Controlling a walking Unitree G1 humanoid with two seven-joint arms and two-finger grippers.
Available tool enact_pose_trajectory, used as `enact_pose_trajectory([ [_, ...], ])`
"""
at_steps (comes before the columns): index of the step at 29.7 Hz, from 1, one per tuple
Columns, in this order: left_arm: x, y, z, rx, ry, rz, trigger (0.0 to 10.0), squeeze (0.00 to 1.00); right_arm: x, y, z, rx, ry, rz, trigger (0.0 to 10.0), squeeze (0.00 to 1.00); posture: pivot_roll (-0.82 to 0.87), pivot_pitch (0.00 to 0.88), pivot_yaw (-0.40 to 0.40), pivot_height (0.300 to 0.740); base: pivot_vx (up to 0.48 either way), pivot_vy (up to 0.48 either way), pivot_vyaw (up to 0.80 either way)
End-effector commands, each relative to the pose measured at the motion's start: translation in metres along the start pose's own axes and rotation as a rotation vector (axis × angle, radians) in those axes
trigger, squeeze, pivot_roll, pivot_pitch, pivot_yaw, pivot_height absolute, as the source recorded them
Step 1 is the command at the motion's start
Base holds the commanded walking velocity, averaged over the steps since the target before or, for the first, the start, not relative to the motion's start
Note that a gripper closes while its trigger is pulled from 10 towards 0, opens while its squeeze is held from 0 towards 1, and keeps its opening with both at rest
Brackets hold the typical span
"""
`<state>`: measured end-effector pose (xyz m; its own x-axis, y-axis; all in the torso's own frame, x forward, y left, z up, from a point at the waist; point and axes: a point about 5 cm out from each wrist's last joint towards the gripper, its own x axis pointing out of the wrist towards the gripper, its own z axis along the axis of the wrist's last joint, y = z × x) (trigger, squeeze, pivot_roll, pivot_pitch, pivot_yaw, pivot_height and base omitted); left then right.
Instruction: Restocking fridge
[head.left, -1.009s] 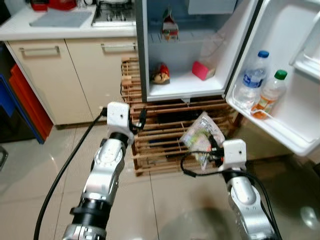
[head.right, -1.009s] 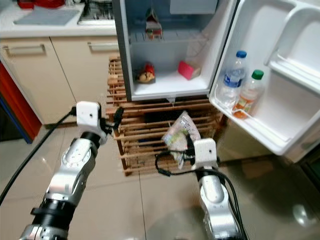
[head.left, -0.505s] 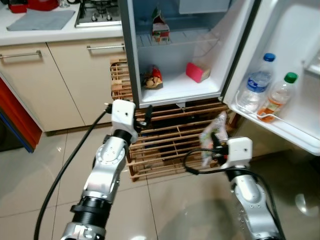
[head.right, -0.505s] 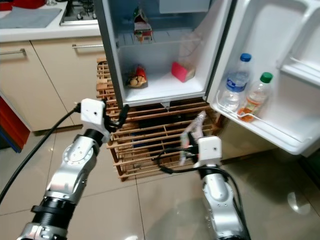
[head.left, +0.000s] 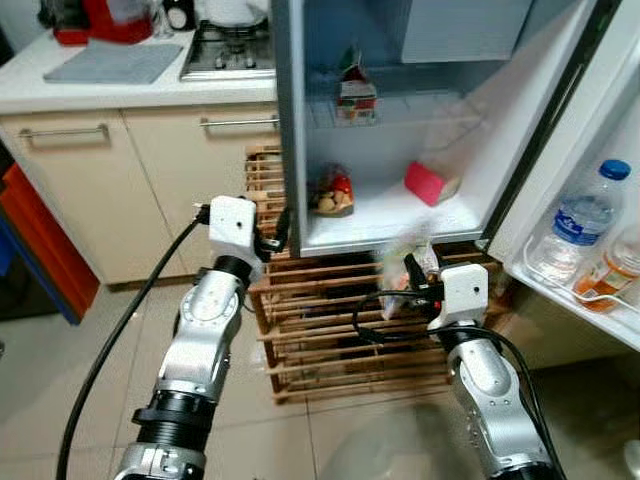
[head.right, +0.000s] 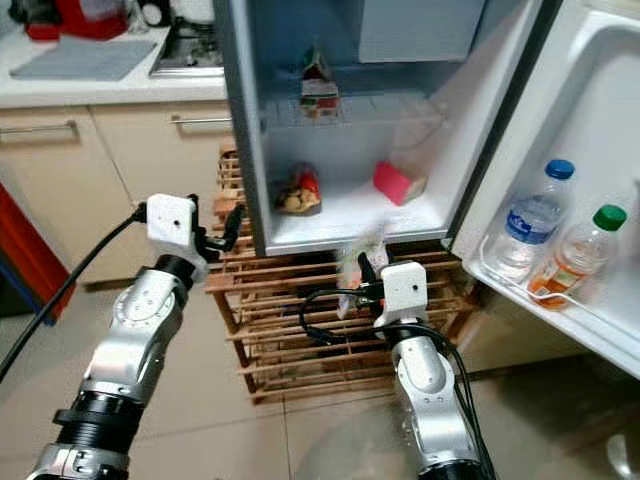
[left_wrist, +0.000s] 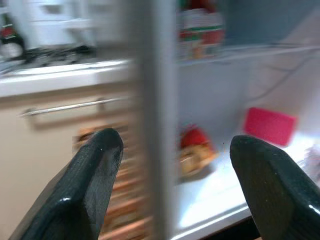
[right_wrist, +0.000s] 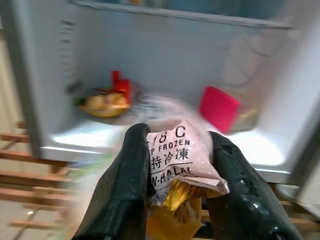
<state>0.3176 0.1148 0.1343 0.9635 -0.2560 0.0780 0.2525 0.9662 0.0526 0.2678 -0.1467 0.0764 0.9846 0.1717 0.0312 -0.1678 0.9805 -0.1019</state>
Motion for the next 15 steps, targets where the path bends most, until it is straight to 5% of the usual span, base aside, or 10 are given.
enact_pose_trajectory([
  [1, 0.003, -0.011, 0.009, -0.006, -0.036, -0.057, 10.0, 0.00, 0.004, -0.013, 0.010, -0.050, -0.039, -0.057, 0.0, 0.27, -0.16, 0.000, 0.015, 0.740, 0.480, 0.000, 0.00],
  [7, 0.001, -0.024, 0.025, -0.025, -0.107, -0.137, 10.0, 0.00, 0.014, -0.017, 0.020, -0.070, -0.072, -0.095, 0.0, 0.27, -0.15, 0.000, 0.014, 0.740, 0.240, 0.000, 0.00],
  [15, 0.000, -0.032, 0.032, -0.046, -0.094, -0.189, 10.0, 0.00, 0.038, -0.017, 0.021, 0.225, -0.013, -0.150, 0.0, 0.26, -0.13, 0.000, 0.014, 0.740, 0.000, 0.000, 0.00],
])
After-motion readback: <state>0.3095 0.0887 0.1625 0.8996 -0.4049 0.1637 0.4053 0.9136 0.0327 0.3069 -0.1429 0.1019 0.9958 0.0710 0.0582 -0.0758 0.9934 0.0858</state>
